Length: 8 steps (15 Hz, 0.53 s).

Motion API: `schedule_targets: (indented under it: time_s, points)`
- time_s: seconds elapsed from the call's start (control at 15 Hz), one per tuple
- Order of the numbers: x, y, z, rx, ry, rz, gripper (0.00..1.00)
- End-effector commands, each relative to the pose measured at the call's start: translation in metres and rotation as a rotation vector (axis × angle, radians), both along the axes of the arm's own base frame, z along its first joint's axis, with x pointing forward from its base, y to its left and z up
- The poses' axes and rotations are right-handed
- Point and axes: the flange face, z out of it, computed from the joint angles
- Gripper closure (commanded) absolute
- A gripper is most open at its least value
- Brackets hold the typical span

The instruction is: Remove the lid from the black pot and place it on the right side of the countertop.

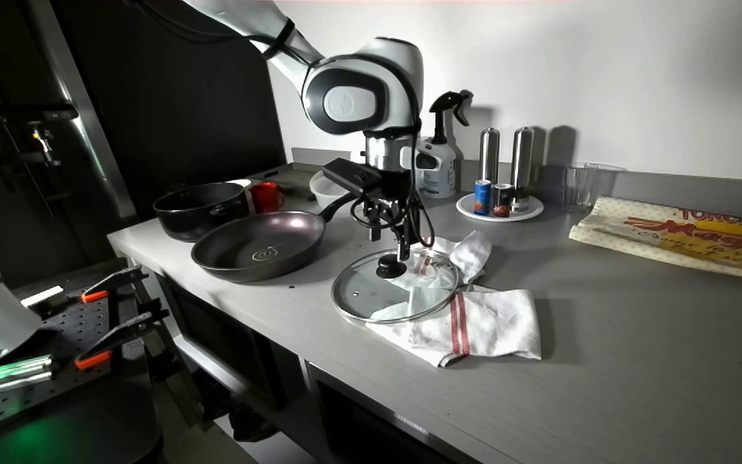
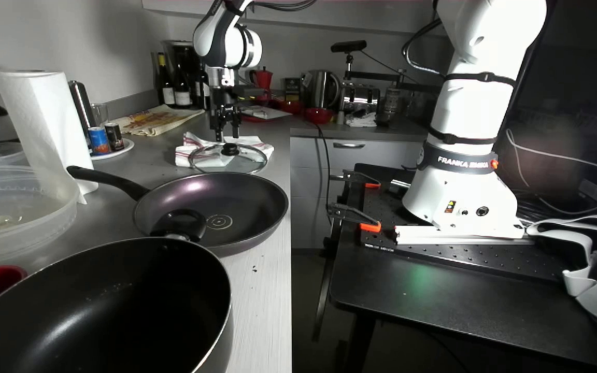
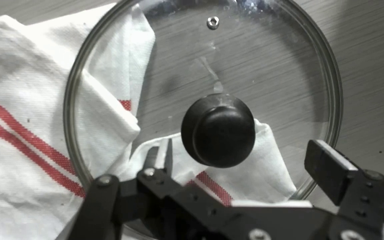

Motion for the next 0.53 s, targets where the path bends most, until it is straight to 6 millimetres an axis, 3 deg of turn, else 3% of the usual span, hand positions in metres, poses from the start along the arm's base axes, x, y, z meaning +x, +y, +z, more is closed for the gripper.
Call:
schedule_targets:
  time_s: [0.0, 0.27, 0.33, 0.47]
  points:
    - [-0.034, 0.016, 0.042, -0.048, -0.027, 0.022, 0.00]
    - [-0.067, 0.042, 0.074, -0.079, -0.064, 0.071, 0.00]
    - [-0.040, 0.024, 0.057, -0.055, -0.046, 0.048, 0.00]
    - [-0.045, 0.029, 0.065, -0.055, -0.052, 0.052, 0.00]
